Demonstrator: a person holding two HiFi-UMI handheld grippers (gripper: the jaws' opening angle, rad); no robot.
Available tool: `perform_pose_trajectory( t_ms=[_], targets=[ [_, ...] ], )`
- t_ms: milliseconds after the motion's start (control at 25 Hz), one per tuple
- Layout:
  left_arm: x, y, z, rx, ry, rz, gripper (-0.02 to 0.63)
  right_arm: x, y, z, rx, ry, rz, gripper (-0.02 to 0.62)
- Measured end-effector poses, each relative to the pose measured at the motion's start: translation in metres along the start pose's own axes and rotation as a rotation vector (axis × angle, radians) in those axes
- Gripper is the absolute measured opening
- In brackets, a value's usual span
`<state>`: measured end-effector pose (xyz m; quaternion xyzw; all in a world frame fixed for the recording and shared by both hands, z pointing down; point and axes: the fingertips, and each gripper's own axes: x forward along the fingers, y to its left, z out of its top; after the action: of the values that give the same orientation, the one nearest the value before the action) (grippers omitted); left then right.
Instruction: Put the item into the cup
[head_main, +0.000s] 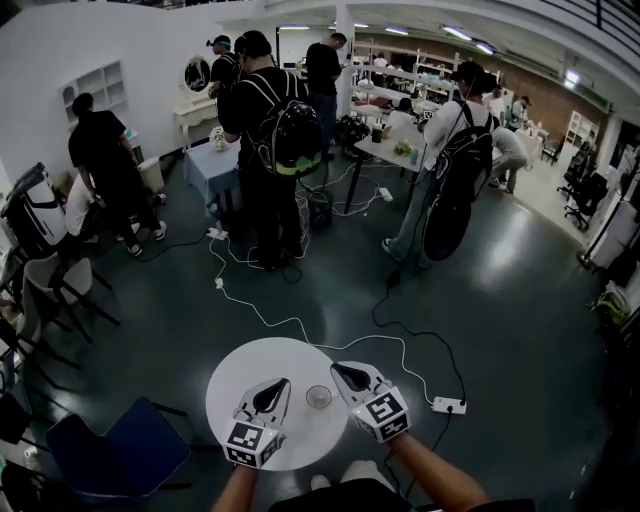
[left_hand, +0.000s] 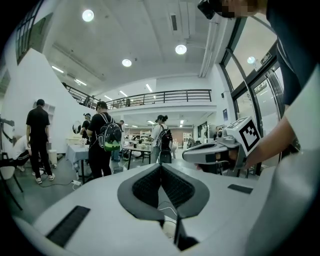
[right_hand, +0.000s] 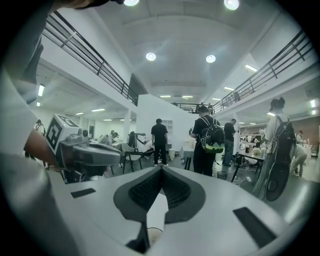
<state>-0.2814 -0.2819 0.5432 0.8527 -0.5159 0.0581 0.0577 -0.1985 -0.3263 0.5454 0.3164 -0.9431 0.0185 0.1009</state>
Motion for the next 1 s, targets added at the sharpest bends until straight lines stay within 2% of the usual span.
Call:
perform_pose_trajectory(
  t_ms=[80, 320, 680, 1000],
  targets=[
    [-0.008, -0.007, 0.01, -0.005, 0.003, 0.001, 0.017, -0.007, 0.005, 0.009, -0.001, -0.011, 0.0, 0.015],
    [-0.022, -0.017, 0.019, 0.007, -0.077, -0.008, 0.015, -0.025, 0.018, 0.023, -0.009, -0.039, -0.01, 0.015],
    [-0.036, -0.03, 0.021, 0.011, -0.086, -0.023, 0.015, -0.046, 0.032, 0.021, -0.023, -0.043, -0.019, 0.015],
    [-0.038, -0.053, 0.028, 0.011, -0.103, -0.015, 0.015, -0.073, 0.025, 0.017, -0.025, -0.048, -0.028, 0.015]
  ],
)
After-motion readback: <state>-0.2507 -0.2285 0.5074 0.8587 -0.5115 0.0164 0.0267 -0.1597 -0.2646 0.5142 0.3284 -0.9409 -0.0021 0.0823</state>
